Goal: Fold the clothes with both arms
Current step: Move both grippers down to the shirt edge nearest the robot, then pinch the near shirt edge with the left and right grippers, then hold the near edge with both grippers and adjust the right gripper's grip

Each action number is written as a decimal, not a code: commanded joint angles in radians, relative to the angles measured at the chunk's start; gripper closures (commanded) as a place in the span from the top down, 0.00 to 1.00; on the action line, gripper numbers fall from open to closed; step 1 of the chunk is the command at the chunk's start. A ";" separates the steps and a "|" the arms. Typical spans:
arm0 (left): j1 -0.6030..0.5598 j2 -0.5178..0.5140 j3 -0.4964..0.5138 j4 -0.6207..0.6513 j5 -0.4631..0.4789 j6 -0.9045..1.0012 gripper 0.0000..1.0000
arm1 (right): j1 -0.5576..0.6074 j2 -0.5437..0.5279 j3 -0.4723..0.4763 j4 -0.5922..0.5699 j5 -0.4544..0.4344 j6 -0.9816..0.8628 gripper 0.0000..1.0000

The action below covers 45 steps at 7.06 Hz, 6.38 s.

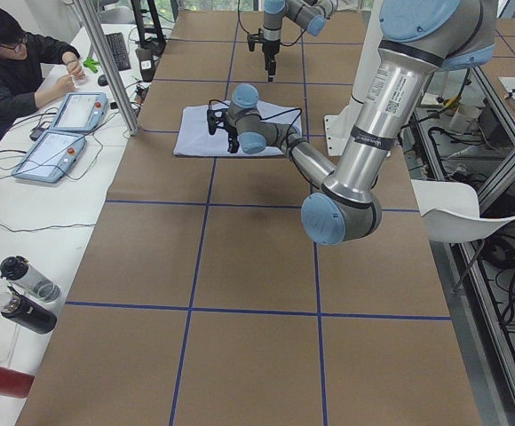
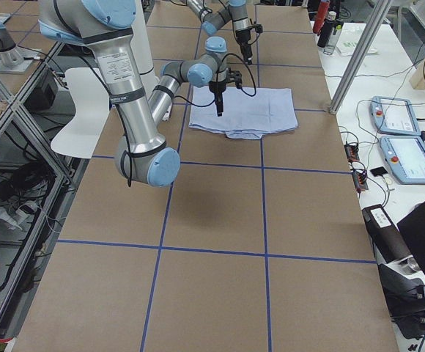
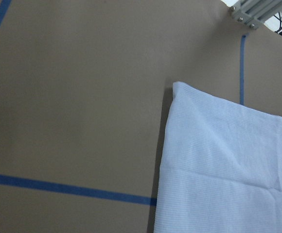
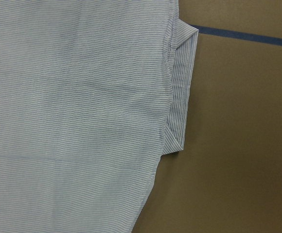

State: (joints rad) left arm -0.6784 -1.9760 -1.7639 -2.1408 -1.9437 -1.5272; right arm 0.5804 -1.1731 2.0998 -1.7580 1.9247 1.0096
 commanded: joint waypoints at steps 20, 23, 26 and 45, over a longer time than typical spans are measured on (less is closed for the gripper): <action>0.450 0.025 -0.103 0.234 0.196 -0.416 0.59 | -0.079 -0.080 0.060 0.060 0.004 0.089 1.00; 0.448 0.022 -0.089 0.234 0.209 -0.416 0.59 | -0.079 -0.080 0.060 0.060 0.004 0.089 1.00; 0.445 0.022 -0.091 0.234 0.212 -0.416 0.04 | -0.079 -0.080 0.060 0.058 0.005 0.089 1.00; 0.381 0.014 -0.146 0.236 0.207 -0.416 0.00 | -0.344 -0.052 -0.184 0.325 -0.210 0.922 1.00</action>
State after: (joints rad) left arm -0.2973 -1.9619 -1.9098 -1.9052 -1.7366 -1.9435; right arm 0.2399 -1.2211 1.9168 -1.4301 1.7146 1.9307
